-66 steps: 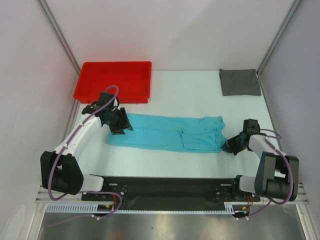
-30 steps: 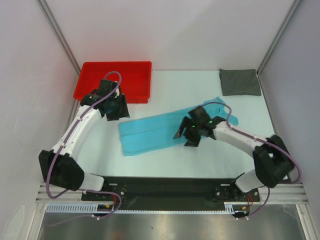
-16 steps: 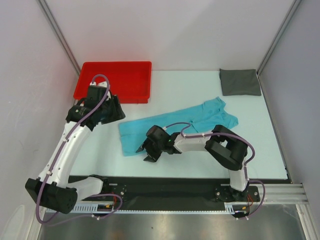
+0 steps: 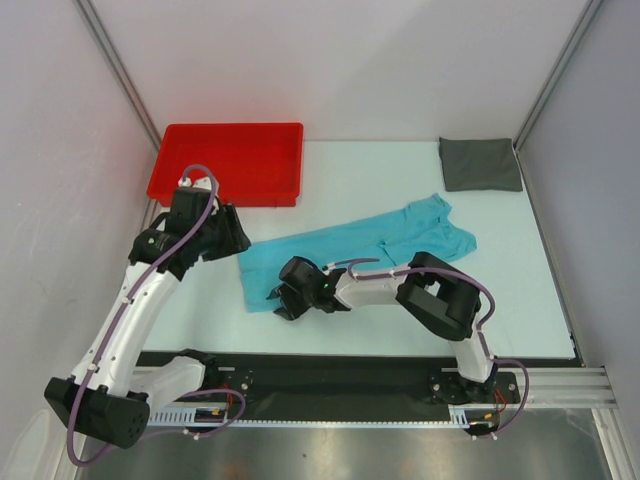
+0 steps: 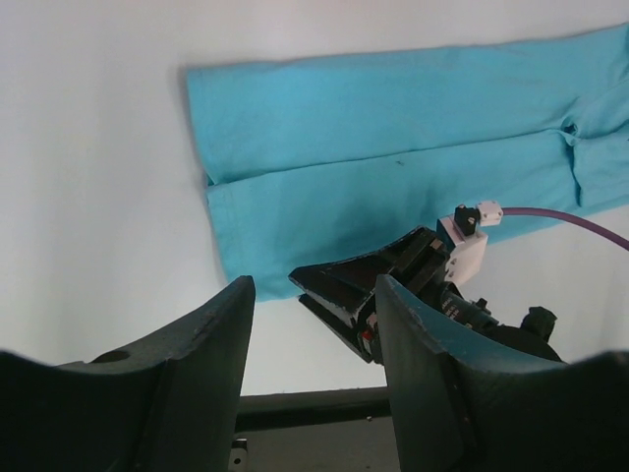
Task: Fold and stack the t-shirts
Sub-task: Fold the tshirt
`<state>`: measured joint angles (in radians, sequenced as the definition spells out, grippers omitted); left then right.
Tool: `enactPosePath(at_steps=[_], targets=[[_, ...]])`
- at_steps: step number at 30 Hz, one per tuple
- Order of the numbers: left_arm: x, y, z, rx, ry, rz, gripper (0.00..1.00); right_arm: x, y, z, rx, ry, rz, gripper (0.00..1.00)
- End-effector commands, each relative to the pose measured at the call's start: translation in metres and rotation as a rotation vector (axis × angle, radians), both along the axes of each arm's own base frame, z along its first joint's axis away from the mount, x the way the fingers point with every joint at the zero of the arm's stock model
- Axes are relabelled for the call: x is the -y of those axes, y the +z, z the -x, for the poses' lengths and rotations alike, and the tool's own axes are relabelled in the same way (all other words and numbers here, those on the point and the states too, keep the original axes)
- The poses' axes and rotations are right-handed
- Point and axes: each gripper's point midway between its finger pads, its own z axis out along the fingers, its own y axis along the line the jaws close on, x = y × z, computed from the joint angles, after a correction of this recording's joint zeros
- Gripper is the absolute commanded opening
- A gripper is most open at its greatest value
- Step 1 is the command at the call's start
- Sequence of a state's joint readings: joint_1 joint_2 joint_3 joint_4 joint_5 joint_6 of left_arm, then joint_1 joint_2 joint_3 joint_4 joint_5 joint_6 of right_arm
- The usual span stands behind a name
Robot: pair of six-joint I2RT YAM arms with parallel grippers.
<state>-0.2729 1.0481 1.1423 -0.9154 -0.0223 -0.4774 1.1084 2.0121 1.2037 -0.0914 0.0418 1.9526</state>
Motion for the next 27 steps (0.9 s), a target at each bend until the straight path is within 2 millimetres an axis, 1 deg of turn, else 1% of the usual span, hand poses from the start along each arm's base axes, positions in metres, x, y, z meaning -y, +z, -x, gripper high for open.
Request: enactPosePath(at_steps=[1, 4, 5, 7, 8, 9, 10, 11, 12, 13, 14, 15, 16, 17, 18, 19, 20, 21, 22, 23, 24, 25, 26, 27], targets=[[0.004, 0.012, -0.005, 0.057, -0.019, 0.013, 0.58, 0.019, -0.042, -0.007, -0.038, -0.063, 0.124, 0.47], [0.002, 0.010, -0.002, 0.051, -0.020, 0.001, 0.58, 0.021, -0.049, -0.001, -0.059, -0.032, 0.141, 0.28], [0.000, 0.008, -0.002, 0.045, -0.018, -0.007, 0.58, 0.021, -0.050, 0.002, -0.065, -0.020, 0.143, 0.17], [-0.001, 0.005, -0.001, 0.040, -0.022, -0.021, 0.58, 0.025, -0.051, 0.015, -0.076, 0.048, 0.168, 0.09], [0.000, 0.004, -0.002, 0.038, -0.028, -0.019, 0.58, 0.028, -0.052, 0.019, -0.072, 0.078, 0.181, 0.01], [0.001, 0.001, -0.002, 0.032, -0.040, -0.024, 0.58, 0.031, -0.053, 0.029, -0.071, 0.158, 0.192, 0.00], [0.003, -0.001, -0.003, 0.025, -0.052, -0.024, 0.58, 0.044, -0.061, 0.037, -0.078, 0.199, 0.230, 0.00], [0.003, -0.001, -0.003, 0.020, -0.061, -0.026, 0.58, 0.049, -0.053, 0.041, -0.056, 0.236, 0.233, 0.00], [0.005, -0.005, -0.004, 0.007, -0.072, -0.027, 0.58, 0.059, -0.056, 0.051, -0.026, 0.324, 0.267, 0.00], [0.009, -0.006, -0.003, 0.001, -0.092, -0.014, 0.58, 0.073, -0.062, 0.063, -0.030, 0.376, 0.294, 0.00], [0.011, -0.008, -0.005, 0.001, -0.106, -0.010, 0.58, 0.081, -0.057, 0.072, -0.015, 0.426, 0.295, 0.00], [0.015, -0.014, -0.005, -0.020, -0.129, -0.005, 0.58, 0.089, -0.056, 0.082, -0.015, 0.470, 0.300, 0.00], [0.018, -0.015, -0.007, -0.021, -0.141, 0.001, 0.59, 0.097, -0.056, 0.094, 0.005, 0.530, 0.308, 0.00], [0.019, -0.020, -0.008, -0.032, -0.158, 0.000, 0.59, 0.119, -0.057, 0.109, 0.003, 0.561, 0.323, 0.00], [0.025, -0.027, -0.009, -0.057, -0.181, 0.008, 0.60, 0.128, -0.056, 0.116, 0.017, 0.578, 0.331, 0.00], [0.027, -0.032, -0.010, -0.074, -0.196, 0.012, 0.61, 0.140, -0.059, 0.125, 0.027, 0.609, 0.349, 0.00], [0.031, -0.037, -0.011, -0.092, -0.216, 0.012, 0.61, 0.146, -0.058, 0.137, 0.042, 0.643, 0.347, 0.00], [0.035, -0.041, -0.011, -0.112, -0.242, 0.008, 0.62, 0.161, -0.058, 0.147, 0.044, 0.663, 0.342, 0.00], [0.040, -0.054, -0.010, -0.165, -0.265, 0.007, 0.62, 0.166, -0.057, 0.154, 0.047, 0.679, 0.334, 0.00], [0.046, -0.057, -0.009, -0.178, -0.299, -0.003, 0.63, 0.180, -0.062, 0.164, 0.031, 0.704, 0.345, 0.00], [0.050, -0.064, -0.007, -0.204, -0.318, -0.012, 0.63, 0.179, -0.052, 0.165, 0.059, 0.710, 0.312, 0.01], [0.055, -0.068, -0.006, -0.218, -0.334, -0.015, 0.63, 0.180, -0.047, 0.168, 0.076, 0.721, 0.297, 0.01], [0.065, -0.078, -0.001, -0.254, -0.366, -0.019, 0.63, 0.181, -0.045, 0.170, 0.097, 0.748, 0.286, 0.02], [0.069, -0.082, 0.002, -0.269, -0.378, -0.017, 0.62, 0.182, -0.040, 0.176, 0.115, 0.778, 0.272, 0.02]])
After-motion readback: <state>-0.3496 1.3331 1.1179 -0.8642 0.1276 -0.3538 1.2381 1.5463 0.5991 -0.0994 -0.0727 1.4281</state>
